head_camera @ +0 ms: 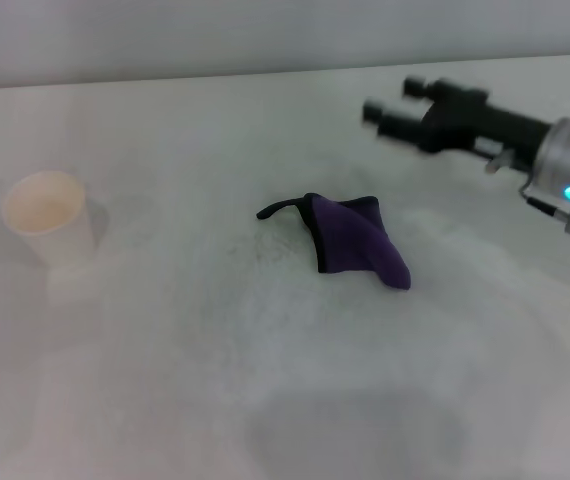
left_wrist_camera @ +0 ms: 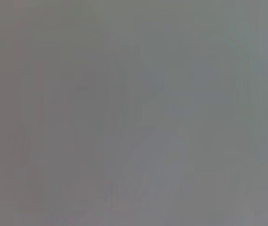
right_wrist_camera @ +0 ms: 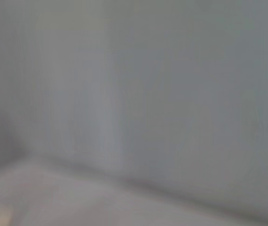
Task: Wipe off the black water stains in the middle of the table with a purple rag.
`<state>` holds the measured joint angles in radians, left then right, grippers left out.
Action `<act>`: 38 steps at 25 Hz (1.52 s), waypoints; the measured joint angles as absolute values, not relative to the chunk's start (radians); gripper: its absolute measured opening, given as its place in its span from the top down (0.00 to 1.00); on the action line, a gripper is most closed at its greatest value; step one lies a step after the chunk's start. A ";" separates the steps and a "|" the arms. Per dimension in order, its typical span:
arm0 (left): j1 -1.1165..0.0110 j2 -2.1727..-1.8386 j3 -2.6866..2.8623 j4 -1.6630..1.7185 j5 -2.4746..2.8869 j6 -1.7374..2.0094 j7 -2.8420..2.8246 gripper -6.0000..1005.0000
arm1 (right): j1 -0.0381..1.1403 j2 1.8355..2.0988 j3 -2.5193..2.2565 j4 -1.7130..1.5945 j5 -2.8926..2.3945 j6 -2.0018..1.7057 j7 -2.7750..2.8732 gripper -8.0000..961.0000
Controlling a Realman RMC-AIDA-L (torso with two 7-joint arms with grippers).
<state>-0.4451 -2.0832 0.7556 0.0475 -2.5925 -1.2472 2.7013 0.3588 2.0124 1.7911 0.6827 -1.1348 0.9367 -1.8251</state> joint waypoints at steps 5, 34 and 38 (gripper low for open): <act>-0.446 -2.082 0.754 0.048 -2.592 -1.237 2.701 0.11 | 0.360 2.016 1.802 0.453 -0.644 1.099 -2.102 0.14; -0.533 -2.078 0.750 0.061 -2.633 -1.062 2.711 0.12 | 0.338 2.024 1.803 0.278 -0.221 0.944 -2.717 0.15; -0.536 -2.078 0.750 0.061 -2.658 -1.051 2.711 0.12 | 0.338 2.024 1.804 0.280 -0.212 0.947 -2.708 0.15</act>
